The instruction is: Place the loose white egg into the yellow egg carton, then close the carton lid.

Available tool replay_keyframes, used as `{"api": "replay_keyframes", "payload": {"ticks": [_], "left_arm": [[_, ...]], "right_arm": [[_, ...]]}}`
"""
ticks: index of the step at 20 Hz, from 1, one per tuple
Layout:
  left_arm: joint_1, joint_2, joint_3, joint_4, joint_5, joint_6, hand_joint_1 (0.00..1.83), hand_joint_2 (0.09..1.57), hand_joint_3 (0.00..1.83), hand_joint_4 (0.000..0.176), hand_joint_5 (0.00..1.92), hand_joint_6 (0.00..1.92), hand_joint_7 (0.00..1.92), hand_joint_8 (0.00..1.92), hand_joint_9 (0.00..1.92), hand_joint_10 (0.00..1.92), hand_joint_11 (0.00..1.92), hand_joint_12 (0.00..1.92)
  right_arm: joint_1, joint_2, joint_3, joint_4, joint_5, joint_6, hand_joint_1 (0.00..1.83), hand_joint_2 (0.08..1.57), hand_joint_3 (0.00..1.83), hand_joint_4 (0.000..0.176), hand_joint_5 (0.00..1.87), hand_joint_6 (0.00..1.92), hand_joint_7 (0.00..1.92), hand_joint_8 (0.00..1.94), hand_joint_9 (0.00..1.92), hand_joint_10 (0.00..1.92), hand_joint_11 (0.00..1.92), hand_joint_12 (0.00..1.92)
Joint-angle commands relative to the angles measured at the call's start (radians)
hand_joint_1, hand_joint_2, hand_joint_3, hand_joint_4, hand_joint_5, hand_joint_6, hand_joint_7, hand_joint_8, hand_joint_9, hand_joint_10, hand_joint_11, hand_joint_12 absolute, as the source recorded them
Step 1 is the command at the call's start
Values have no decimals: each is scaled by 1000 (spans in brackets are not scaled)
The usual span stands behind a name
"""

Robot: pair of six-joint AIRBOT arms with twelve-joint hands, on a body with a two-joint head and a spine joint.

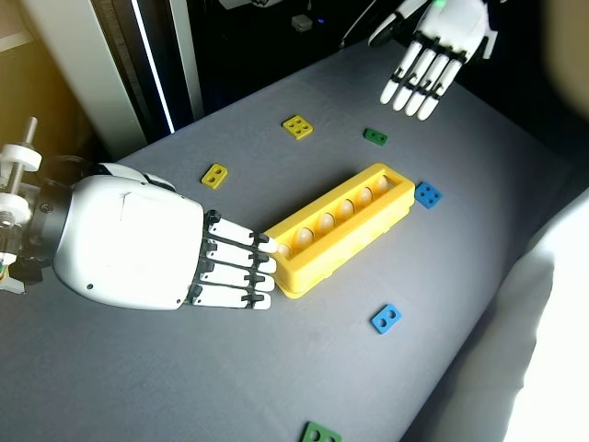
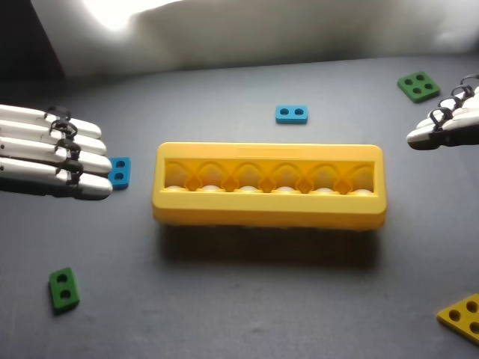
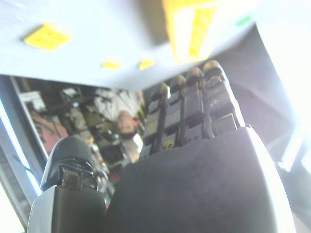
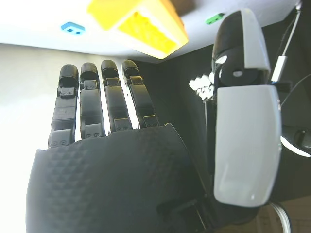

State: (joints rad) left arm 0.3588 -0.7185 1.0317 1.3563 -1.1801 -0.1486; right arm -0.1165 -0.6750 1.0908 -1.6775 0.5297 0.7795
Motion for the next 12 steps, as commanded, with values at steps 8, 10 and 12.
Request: {"api": "replay_keyframes", "payload": {"ticks": [8,10,12], "left_arm": [[-63,15,-34,-35,-32,-17,0,1209,3,0,91,7,55,6,11,3,0,0],[-67,16,-46,-34,-30,-24,0,1209,2,0,97,8,66,9,21,7,0,0],[-68,16,-58,-15,-7,-29,0,1214,4,0,97,7,69,9,25,8,0,0]], "right_arm": [[8,23,0,47,30,-17,655,993,8,0,95,0,89,1,65,2,0,147],[7,23,0,47,31,-21,665,1002,5,0,97,0,84,1,58,1,0,164],[6,23,0,47,31,-23,649,1007,3,0,82,0,71,0,39,0,0,128]]}}
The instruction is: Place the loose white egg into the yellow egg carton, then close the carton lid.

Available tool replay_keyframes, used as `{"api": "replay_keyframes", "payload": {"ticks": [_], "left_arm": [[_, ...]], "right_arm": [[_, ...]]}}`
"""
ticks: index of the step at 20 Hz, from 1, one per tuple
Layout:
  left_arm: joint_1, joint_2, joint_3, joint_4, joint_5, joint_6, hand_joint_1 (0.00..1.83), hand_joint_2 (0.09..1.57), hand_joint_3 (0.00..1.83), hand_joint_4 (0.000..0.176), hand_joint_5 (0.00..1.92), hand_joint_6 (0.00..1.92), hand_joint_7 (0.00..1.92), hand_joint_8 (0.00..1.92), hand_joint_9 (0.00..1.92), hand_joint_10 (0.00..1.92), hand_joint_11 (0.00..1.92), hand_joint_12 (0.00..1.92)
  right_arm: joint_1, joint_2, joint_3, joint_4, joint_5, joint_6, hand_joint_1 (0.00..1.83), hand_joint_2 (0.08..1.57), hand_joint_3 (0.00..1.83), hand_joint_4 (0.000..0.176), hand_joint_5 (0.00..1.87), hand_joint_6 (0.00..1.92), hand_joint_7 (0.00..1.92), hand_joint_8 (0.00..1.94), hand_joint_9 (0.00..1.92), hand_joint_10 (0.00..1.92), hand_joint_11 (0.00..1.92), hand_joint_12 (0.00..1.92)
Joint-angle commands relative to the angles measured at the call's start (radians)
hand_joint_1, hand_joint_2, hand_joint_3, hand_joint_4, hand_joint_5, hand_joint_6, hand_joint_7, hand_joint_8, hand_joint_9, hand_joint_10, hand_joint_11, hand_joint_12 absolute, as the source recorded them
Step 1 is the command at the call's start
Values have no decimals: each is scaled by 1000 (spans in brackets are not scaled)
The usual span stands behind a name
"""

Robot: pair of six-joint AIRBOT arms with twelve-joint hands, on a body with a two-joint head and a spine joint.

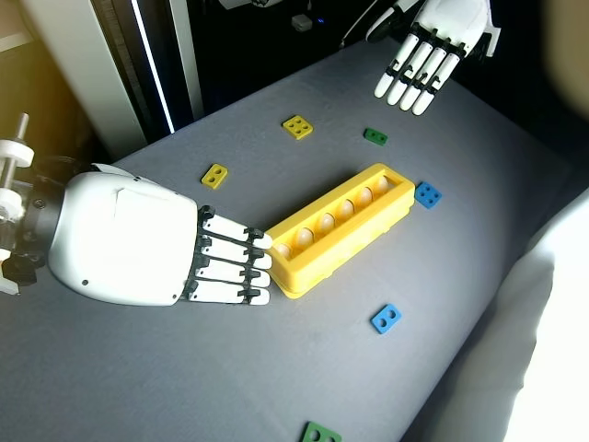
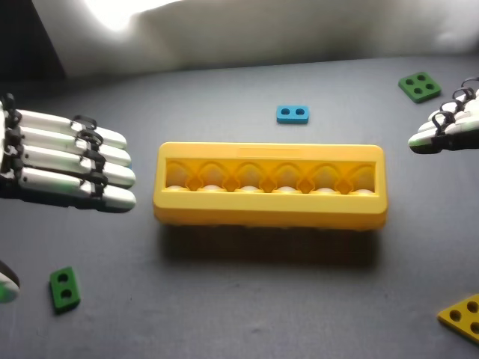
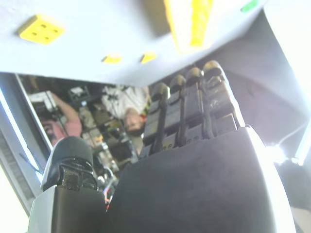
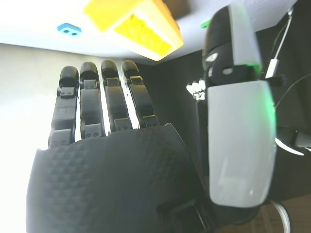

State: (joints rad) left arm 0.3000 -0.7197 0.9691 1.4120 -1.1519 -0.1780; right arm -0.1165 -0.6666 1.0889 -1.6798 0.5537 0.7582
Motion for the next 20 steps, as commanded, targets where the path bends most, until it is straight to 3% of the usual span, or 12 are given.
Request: {"api": "replay_keyframes", "payload": {"ticks": [1,3,5,10,15,18,20], "left_arm": [[-8,14,6,-71,-5,-4,0,1214,4,0,84,1,57,3,15,3,0,0],[-16,13,7,-71,37,-8,0,1211,2,0,98,7,75,10,34,10,0,0],[-13,12,5,-128,43,66,0,1210,2,0,101,8,80,12,38,12,0,0],[-2,8,-18,-141,99,49,0,1223,4,0,75,0,42,0,3,0,0,0],[16,-2,-44,-146,122,49,0,1223,3,0,65,3,38,7,5,1,0,0],[16,-2,-52,-152,128,48,0,1233,6,0,88,9,55,10,13,3,0,0],[17,-4,-51,-156,129,48,0,1230,4,0,75,2,39,2,1,0,0,0]], "right_arm": [[6,15,2,49,7,-2,643,1009,4,0,82,1,73,2,40,2,0,122],[4,15,1,49,7,-3,633,994,0,0,84,1,81,2,47,3,0,156],[2,15,1,49,7,-3,631,991,0,0,85,1,83,2,49,3,0,163],[1,15,0,49,9,-21,629,997,6,0,113,2,99,1,65,2,0,205],[16,9,-38,49,22,-195,642,994,0,0,103,2,98,1,66,3,0,177],[-7,-22,-65,57,67,-348,621,972,0,0,108,1,112,1,67,1,0,194],[-11,-40,-66,175,194,-407,588,1005,6,0,89,0,82,0,48,0,0,146]]}}
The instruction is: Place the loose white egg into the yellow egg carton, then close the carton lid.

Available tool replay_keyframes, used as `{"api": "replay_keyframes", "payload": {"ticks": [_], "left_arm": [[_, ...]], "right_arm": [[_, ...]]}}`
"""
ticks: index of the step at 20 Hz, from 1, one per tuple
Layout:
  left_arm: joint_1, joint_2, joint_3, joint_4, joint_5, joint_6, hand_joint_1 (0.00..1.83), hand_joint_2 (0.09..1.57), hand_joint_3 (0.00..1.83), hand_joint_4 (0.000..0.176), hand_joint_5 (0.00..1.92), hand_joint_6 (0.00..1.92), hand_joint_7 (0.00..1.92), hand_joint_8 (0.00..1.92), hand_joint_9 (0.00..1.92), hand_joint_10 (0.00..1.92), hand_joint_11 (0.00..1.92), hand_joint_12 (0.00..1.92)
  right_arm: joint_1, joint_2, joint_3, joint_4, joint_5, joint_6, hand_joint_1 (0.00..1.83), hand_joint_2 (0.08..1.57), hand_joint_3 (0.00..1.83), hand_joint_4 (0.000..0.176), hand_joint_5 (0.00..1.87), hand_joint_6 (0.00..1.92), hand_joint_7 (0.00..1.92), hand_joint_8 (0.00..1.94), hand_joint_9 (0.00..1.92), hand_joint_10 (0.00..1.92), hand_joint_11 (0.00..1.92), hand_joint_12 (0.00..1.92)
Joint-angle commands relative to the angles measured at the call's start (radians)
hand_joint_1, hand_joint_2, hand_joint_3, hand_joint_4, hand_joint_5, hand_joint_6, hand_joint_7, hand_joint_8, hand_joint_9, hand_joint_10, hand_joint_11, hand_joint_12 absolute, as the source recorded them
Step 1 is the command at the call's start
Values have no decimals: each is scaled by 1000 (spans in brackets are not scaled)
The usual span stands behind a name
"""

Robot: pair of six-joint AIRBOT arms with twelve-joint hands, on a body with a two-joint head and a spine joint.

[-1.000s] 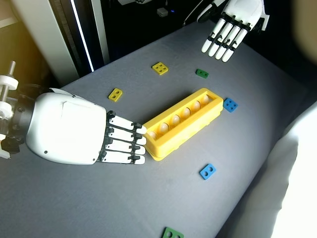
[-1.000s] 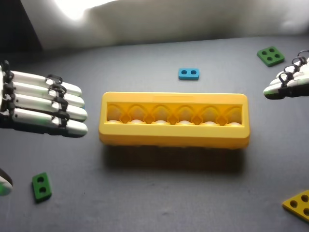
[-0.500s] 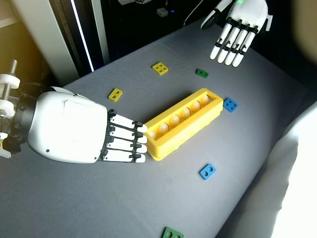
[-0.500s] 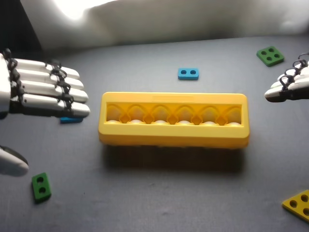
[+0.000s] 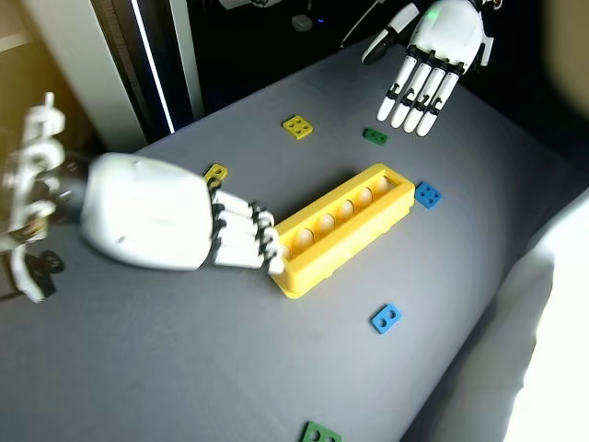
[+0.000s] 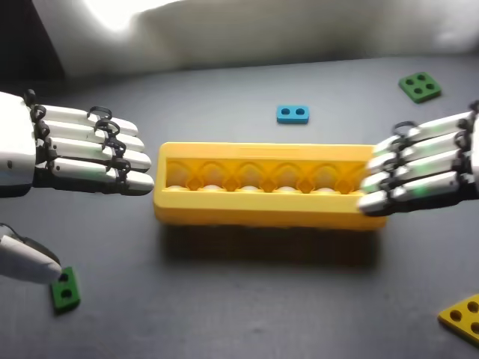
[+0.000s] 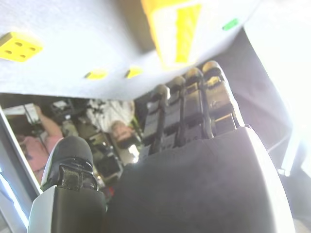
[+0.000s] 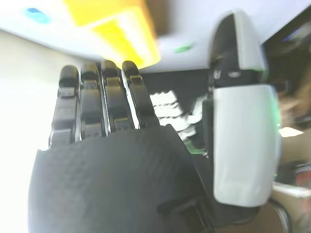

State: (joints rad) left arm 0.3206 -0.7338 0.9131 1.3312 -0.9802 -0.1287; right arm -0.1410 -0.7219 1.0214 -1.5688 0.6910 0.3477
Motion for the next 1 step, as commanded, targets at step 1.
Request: {"api": "replay_keyframes", "payload": {"ticks": [1], "left_arm": [[-4,10,6,-75,-42,-2,0,1231,4,0,59,0,34,0,0,0,0,0]], "right_arm": [[14,13,-1,89,108,-30,640,994,0,0,100,4,89,4,53,2,0,144]]}}
